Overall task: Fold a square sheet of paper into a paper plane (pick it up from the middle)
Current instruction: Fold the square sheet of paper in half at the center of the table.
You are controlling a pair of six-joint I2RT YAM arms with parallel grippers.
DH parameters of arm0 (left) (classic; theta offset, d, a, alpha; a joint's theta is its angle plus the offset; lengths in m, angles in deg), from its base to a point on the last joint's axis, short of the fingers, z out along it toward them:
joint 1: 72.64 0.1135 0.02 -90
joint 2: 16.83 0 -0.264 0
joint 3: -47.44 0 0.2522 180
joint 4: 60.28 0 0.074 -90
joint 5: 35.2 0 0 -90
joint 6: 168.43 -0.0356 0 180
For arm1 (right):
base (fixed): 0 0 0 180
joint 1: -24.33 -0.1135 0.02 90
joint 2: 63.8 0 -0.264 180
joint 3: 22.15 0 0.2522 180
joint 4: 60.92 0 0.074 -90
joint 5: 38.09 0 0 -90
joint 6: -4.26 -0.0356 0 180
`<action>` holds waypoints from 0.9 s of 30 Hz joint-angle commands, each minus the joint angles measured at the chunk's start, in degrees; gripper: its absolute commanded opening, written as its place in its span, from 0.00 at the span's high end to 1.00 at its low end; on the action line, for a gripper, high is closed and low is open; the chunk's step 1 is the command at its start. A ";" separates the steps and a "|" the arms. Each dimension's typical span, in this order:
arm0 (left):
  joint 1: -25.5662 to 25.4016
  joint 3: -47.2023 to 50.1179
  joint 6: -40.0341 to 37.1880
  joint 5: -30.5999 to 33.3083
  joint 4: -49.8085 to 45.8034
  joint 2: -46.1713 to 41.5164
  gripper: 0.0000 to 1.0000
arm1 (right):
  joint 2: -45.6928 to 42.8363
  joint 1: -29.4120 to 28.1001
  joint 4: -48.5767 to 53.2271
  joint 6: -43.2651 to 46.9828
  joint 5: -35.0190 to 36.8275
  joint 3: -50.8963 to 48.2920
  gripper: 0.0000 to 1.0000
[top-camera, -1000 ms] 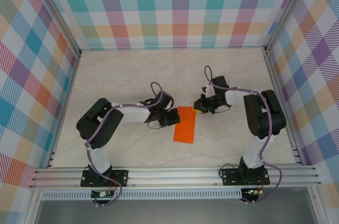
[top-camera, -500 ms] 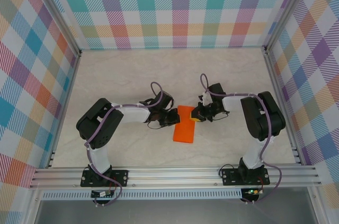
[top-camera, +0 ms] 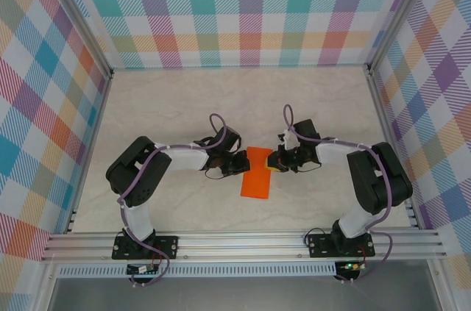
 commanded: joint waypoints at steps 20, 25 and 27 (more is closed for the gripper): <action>-0.48 1.66 -1.23 4.03 -8.35 0.04 1.00 | -6.21 -6.59 1.55 -2.56 0.30 -4.89 0.94; -0.47 1.74 -1.12 4.05 -8.28 -0.13 1.00 | -4.22 -7.95 -1.46 -4.17 1.66 -8.09 0.93; -0.48 1.81 -1.22 4.05 -8.36 -0.32 1.00 | -2.75 -8.52 -3.01 -4.67 1.65 -9.30 0.93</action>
